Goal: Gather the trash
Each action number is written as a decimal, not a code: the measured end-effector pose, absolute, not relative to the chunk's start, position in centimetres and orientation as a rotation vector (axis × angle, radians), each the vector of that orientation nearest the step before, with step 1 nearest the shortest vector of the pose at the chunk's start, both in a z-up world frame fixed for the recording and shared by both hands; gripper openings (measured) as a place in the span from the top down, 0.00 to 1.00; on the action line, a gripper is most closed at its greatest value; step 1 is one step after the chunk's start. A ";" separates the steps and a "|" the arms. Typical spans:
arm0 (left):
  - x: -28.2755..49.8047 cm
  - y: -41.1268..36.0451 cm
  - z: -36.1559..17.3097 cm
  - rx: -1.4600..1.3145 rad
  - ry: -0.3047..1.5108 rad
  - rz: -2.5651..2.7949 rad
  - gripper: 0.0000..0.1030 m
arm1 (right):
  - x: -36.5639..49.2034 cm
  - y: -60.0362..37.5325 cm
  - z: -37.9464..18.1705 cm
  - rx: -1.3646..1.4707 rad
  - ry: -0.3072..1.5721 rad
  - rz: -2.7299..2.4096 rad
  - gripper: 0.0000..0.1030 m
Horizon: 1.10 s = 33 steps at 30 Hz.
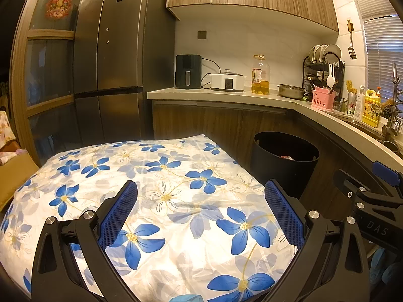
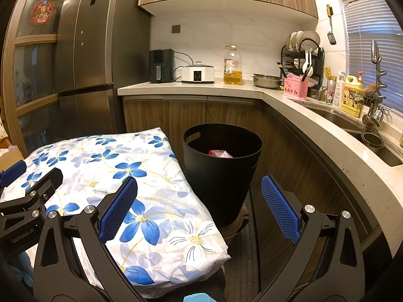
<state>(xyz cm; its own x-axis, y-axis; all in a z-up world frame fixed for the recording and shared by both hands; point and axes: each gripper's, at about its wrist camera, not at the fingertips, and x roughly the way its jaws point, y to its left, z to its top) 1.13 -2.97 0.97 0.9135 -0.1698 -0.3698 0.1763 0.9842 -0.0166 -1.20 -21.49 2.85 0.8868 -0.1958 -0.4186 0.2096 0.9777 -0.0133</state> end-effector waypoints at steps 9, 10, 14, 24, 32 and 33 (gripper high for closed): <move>1.2 -3.0 0.9 0.013 0.399 -0.174 0.06 | -1.1 -21.4 2.9 0.031 0.433 -0.209 0.05; 1.2 -2.9 0.9 0.010 0.400 -0.174 0.06 | -1.2 -21.4 2.8 0.032 0.433 -0.209 0.05; 1.4 -2.9 0.9 0.009 0.405 -0.168 0.06 | -1.2 -21.4 2.8 0.032 0.432 -0.210 0.05; 1.1 -2.9 0.8 0.033 0.373 -0.162 0.27 | -1.2 -21.4 2.8 0.032 0.431 -0.213 0.05; 1.0 -3.0 1.2 0.045 0.374 -0.131 0.06 | -1.3 -21.5 2.8 0.032 0.431 -0.211 0.05; 1.0 -3.0 1.1 0.042 0.379 -0.133 0.06 | -1.3 -21.5 2.8 0.032 0.431 -0.211 0.05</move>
